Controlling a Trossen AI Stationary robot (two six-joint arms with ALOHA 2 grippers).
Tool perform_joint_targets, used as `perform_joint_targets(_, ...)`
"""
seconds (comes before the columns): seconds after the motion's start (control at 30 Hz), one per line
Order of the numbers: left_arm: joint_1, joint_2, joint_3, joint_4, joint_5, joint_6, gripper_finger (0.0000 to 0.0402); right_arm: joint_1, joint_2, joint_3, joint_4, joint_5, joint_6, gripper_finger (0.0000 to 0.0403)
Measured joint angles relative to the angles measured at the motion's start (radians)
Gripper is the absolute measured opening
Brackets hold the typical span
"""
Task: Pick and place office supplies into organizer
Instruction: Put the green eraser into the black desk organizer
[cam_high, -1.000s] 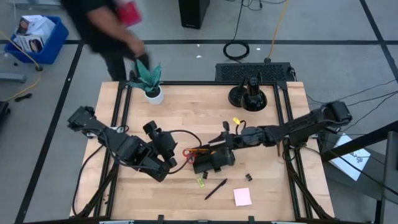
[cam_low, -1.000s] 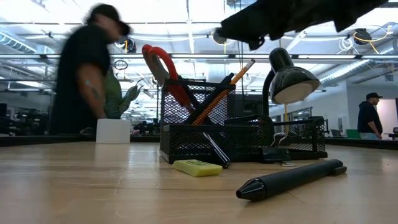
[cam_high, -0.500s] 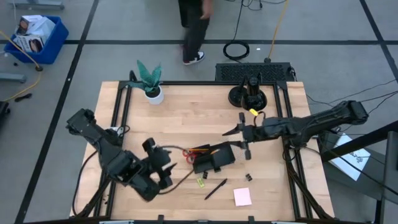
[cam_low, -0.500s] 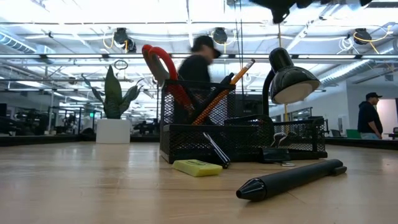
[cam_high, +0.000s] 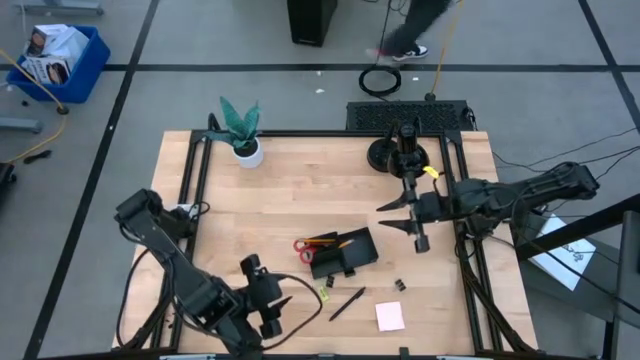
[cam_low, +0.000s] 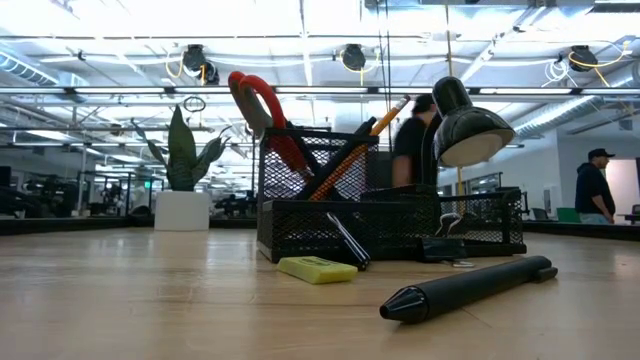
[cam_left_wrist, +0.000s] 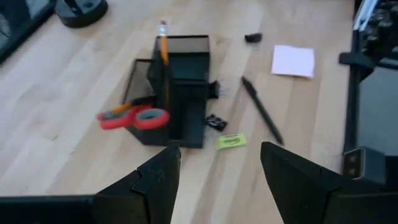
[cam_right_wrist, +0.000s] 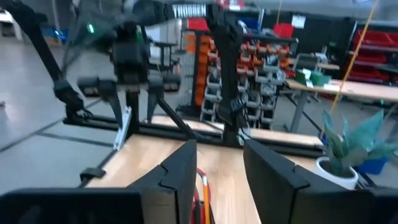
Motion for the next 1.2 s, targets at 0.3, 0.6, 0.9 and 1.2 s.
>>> perform_joint_targets(0.3,-0.001,0.101,0.001,0.131,0.012,-0.017,0.0230,0.030,-0.050,0.000,0.000,0.001,-0.004,0.0123)
perform_joint_targets(0.6,-0.006,0.206,0.001,0.166,0.098,-0.129,0.0230,0.035,-0.054,0.000,-0.001,0.001,-0.008,0.0123)
perform_joint_targets(0.9,0.017,0.289,0.001,0.292,0.114,-0.091,0.0230,0.035,-0.054,0.000,-0.001,0.001,-0.005,0.0123)
perform_joint_targets(1.2,0.058,0.342,0.001,0.310,0.168,0.053,0.0230,0.035,-0.054,0.000,0.000,0.000,0.000,0.0123)
